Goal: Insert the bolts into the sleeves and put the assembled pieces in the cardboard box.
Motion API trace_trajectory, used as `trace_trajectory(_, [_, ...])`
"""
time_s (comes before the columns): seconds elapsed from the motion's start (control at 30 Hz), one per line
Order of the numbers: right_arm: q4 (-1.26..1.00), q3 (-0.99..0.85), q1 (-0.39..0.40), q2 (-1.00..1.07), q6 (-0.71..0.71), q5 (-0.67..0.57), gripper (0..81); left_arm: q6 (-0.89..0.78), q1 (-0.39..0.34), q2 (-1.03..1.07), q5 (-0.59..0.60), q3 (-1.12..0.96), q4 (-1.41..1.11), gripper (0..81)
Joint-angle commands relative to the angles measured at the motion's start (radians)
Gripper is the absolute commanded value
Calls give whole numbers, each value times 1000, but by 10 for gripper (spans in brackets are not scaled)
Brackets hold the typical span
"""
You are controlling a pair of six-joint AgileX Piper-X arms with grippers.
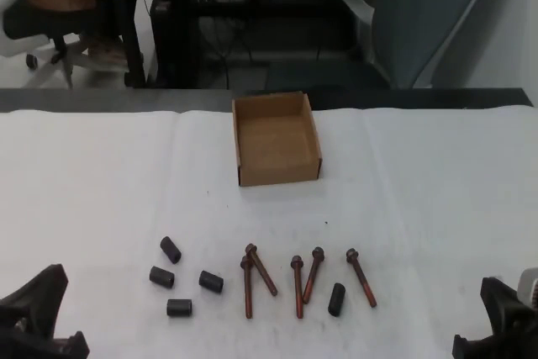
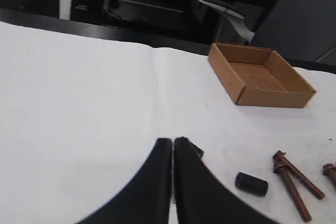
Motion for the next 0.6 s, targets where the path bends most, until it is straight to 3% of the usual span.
trace_trajectory(0.0, [-6,-9,-5,-5,7,2,0,-29,2,6,109,-8,-4,18])
trace_trajectory(0.1, [-19,-9,-5,-5,11,2,0,-30,2,6,179,-8,-4,18])
trace_trajectory(0.37, [-28,-9,-5,-5,18,-5,0,-30,2,6,175,-8,-4,18])
trace_trajectory(0.43, [-30,-9,-5,-5,18,-63,0,-30,2,6,175,-8,-4,18])
trace_trajectory(0.57, [-49,-9,1,-5,18,-314,0,-52,2,6,175,-8,-4,18])
